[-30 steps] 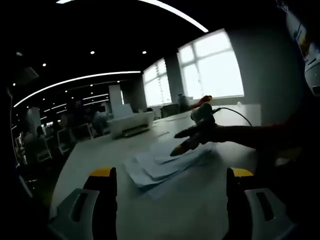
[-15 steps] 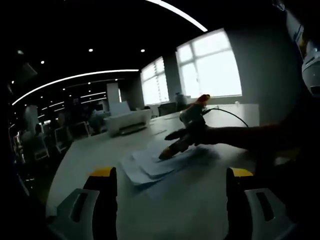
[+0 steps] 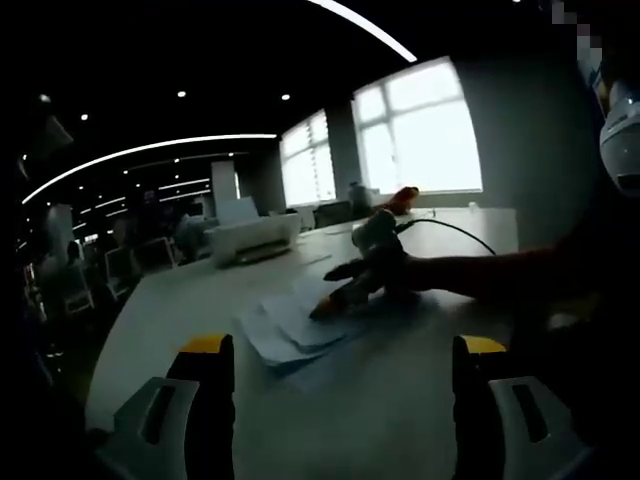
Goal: Organize the stack of printing papers by aligning and flattening the scattered papers on the table
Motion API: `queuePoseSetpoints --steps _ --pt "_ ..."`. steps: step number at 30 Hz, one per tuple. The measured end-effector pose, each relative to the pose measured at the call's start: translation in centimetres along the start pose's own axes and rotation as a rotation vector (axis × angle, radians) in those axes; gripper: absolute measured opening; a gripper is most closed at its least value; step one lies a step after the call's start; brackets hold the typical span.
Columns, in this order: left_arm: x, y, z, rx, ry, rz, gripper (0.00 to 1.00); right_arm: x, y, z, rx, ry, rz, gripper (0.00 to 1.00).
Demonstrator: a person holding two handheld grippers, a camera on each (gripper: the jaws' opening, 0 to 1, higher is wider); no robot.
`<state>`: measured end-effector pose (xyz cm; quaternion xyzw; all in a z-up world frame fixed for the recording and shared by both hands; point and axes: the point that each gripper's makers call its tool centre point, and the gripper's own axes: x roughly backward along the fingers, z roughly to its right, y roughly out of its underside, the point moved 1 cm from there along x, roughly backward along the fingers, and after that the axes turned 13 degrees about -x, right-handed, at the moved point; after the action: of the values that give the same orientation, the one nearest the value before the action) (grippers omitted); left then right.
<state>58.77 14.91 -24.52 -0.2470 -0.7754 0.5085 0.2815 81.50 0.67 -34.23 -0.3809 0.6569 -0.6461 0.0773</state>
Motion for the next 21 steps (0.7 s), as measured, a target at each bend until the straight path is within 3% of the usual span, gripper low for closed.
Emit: queuePoseSetpoints --steps 11,21 --pt "-0.73 0.29 0.51 0.019 0.023 0.002 0.92 -0.03 0.79 0.02 -0.056 -0.015 -0.014 0.79" --pt "-0.56 0.28 0.78 0.026 0.025 0.007 0.91 0.31 0.68 0.70 -0.062 -0.002 0.004 0.67"
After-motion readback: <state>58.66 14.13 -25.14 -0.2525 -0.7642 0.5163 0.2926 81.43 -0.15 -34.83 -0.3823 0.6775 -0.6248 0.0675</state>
